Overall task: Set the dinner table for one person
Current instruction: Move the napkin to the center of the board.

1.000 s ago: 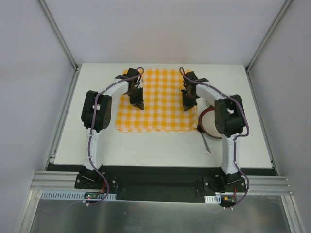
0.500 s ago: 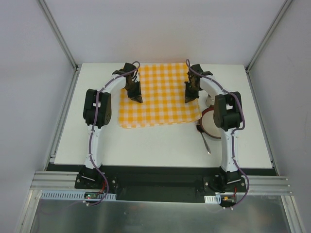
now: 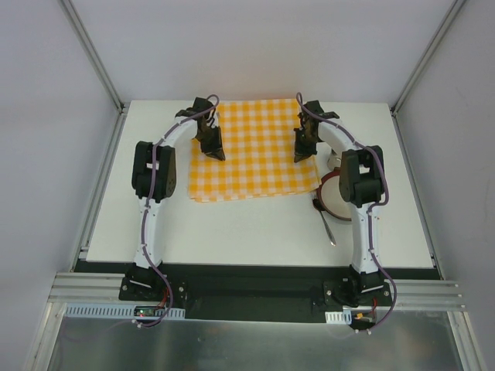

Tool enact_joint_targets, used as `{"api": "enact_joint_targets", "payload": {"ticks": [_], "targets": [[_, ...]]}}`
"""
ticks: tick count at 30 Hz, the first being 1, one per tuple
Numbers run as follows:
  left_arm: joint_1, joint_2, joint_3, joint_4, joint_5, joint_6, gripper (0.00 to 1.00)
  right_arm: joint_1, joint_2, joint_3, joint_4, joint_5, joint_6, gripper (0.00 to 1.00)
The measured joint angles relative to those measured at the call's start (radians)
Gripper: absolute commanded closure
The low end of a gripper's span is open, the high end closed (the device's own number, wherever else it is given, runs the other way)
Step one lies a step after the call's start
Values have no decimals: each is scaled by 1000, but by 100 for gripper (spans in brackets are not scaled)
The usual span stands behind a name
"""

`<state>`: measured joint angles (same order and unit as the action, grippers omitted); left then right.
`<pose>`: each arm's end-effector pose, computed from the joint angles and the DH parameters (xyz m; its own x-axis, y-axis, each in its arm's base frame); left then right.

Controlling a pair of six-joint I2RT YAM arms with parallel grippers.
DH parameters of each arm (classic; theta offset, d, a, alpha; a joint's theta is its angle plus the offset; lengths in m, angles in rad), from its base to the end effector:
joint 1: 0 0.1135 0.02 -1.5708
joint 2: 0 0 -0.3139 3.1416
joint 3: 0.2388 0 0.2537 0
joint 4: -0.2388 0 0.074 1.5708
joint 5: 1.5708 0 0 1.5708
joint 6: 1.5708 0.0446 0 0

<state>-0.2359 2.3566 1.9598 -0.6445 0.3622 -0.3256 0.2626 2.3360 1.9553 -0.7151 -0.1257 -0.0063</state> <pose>0.5321 -0.1442 0.1956 -0.9206 -0.0863 -0.3807 0.1035 0.8863 -0.4513 0.5226 0.1463 0.1989 -0.8568 -0.2368 -0.4580 -0.3183 0.9417 0.1086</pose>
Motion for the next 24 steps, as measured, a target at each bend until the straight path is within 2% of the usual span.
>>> {"api": "enact_joint_targets", "payload": {"ticks": [10, 13, 14, 17, 24], "targets": [[71, 27, 48, -5, 0, 0, 86, -22, 15, 17, 0, -41, 1, 99], [79, 31, 52, -6, 5, 0, 87, -27, 16, 18, 2, -52, 2, 84], [79, 31, 52, -6, 5, 0, 88, -27, 16, 18, 3, -56, 4, 73], [79, 31, 51, -6, 8, 0, 87, -27, 14, 16, 16, -68, 10, 61], [77, -18, -14, -11, 22, -1, 85, -31, -36, -20, 26, -20, -8, 59]]}}
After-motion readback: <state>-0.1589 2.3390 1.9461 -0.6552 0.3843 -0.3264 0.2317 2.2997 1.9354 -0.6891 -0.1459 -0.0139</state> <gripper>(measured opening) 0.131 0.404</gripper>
